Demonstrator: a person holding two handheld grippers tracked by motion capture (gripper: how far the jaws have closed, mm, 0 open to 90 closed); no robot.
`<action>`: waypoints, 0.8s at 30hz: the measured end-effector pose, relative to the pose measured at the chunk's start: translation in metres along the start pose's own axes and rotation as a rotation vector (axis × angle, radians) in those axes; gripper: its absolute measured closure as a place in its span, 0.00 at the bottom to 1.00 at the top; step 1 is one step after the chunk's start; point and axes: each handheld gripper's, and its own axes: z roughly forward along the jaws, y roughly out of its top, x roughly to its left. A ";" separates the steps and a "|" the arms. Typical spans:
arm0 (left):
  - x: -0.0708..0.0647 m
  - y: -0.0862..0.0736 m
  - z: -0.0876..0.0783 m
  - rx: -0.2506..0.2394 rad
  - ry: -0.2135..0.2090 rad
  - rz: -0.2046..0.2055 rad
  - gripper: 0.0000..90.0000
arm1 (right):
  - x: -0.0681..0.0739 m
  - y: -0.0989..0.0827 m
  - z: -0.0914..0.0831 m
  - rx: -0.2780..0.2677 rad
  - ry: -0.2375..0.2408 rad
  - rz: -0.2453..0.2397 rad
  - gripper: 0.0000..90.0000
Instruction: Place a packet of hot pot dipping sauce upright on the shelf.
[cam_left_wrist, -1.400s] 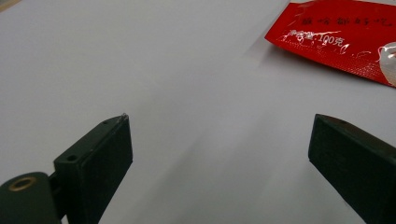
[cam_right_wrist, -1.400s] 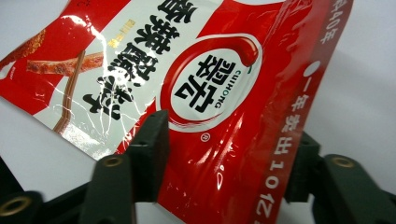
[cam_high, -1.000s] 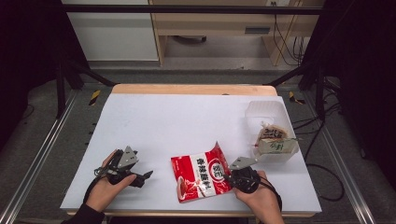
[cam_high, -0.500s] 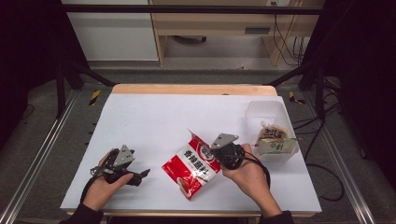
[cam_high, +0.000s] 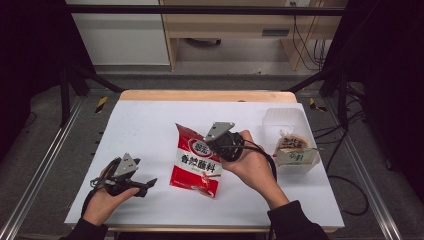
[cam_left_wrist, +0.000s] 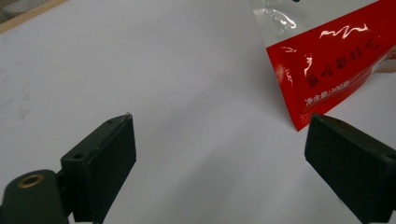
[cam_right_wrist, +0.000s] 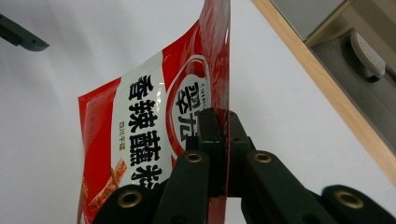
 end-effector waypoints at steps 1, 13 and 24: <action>0.000 0.000 0.000 0.000 0.000 0.000 0.10 | 0.000 0.000 0.000 0.000 0.000 0.000 1.00; 0.013 0.034 -0.021 -0.025 0.013 0.028 0.13 | -0.001 0.032 -0.009 -0.017 0.009 -0.105 1.00; 0.021 0.061 -0.032 -0.012 0.005 0.076 0.18 | 0.006 0.048 -0.007 -0.025 0.027 -0.165 1.00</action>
